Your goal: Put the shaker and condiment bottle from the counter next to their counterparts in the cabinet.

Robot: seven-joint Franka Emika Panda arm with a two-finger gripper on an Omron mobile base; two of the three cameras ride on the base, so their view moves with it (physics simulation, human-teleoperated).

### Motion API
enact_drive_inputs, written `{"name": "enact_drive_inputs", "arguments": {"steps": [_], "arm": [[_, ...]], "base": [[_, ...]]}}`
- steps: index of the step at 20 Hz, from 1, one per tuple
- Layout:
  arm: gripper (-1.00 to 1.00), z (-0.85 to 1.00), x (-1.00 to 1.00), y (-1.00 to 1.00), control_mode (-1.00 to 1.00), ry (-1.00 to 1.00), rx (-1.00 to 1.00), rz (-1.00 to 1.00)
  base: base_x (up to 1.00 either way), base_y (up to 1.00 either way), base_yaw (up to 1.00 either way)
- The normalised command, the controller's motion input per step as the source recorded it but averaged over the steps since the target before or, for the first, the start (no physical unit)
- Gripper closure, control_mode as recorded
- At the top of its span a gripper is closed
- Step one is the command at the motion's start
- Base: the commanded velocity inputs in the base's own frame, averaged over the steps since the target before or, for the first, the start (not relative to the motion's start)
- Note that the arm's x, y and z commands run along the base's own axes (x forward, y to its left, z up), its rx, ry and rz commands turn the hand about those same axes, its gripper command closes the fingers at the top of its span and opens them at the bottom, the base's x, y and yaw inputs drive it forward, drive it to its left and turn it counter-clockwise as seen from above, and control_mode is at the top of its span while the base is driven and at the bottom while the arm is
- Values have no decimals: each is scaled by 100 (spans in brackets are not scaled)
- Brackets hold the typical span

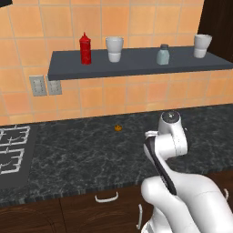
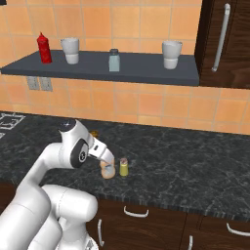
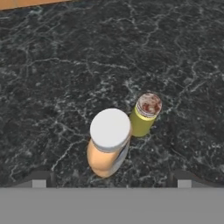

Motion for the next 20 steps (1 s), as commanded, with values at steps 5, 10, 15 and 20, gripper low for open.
{"name": "enact_drive_inputs", "arguments": {"steps": [5, 10, 15, 20], "arm": [[-100, -20, 7, -6, -100, 0, 0, -2], [-100, -29, 3, 0, -100, 0, 0, -3], [-100, -35, 6, 0, -100, 0, 0, -3], [-100, -35, 4, 0, -100, 0, 0, -4]], "base": [[0, 0, 0], [0, 0, 0], [0, 0, 0], [0, 0, 0]]}}
